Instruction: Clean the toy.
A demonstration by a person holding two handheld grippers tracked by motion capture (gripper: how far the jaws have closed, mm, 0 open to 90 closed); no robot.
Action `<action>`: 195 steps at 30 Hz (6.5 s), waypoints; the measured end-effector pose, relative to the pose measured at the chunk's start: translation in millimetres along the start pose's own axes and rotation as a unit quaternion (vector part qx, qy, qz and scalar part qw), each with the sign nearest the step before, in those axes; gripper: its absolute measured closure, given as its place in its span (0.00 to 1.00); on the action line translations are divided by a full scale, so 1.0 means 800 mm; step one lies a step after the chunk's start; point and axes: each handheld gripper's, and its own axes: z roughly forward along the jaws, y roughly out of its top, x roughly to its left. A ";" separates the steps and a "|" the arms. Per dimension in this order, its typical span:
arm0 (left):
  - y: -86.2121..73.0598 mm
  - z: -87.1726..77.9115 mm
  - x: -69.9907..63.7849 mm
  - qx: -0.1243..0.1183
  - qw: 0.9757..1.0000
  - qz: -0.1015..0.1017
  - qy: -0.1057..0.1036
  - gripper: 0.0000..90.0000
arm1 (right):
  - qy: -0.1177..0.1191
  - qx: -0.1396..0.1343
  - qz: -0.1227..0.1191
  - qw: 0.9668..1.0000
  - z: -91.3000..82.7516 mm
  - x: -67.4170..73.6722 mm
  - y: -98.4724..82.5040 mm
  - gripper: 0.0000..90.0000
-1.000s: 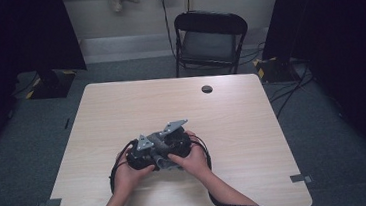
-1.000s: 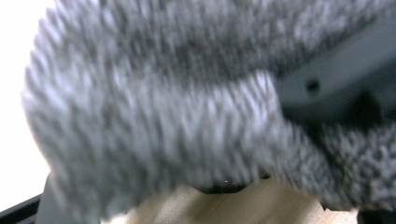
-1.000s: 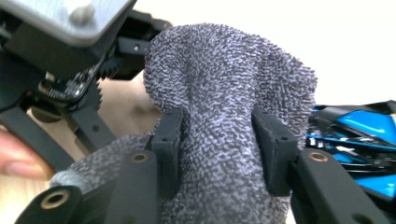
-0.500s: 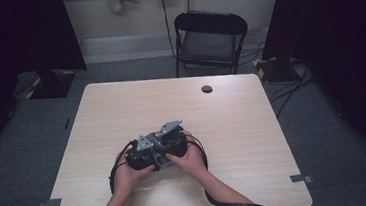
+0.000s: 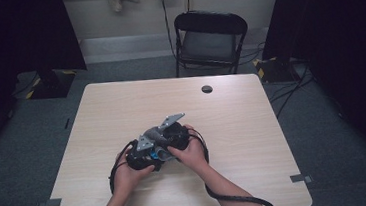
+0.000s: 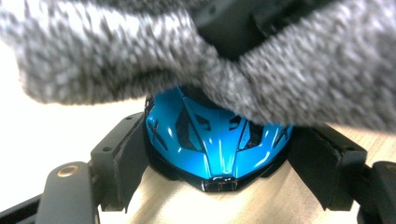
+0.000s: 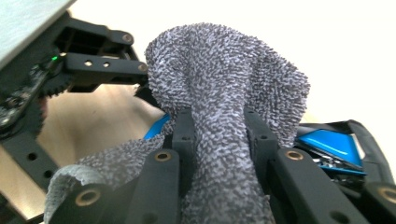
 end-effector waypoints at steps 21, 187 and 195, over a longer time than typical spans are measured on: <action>0.000 -0.001 0.000 0.000 1.000 0.001 0.003 0.26 | -0.043 0.017 0.042 0.998 -0.005 -0.058 0.000 0.79; 0.031 0.034 0.000 -0.003 1.000 -0.014 0.008 0.28 | 0.055 0.001 0.050 0.997 -0.002 -0.040 -0.013 0.79; 0.028 0.030 0.001 -0.003 1.000 -0.010 0.008 0.28 | 0.033 0.006 0.036 0.999 -0.008 -0.041 -0.006 0.79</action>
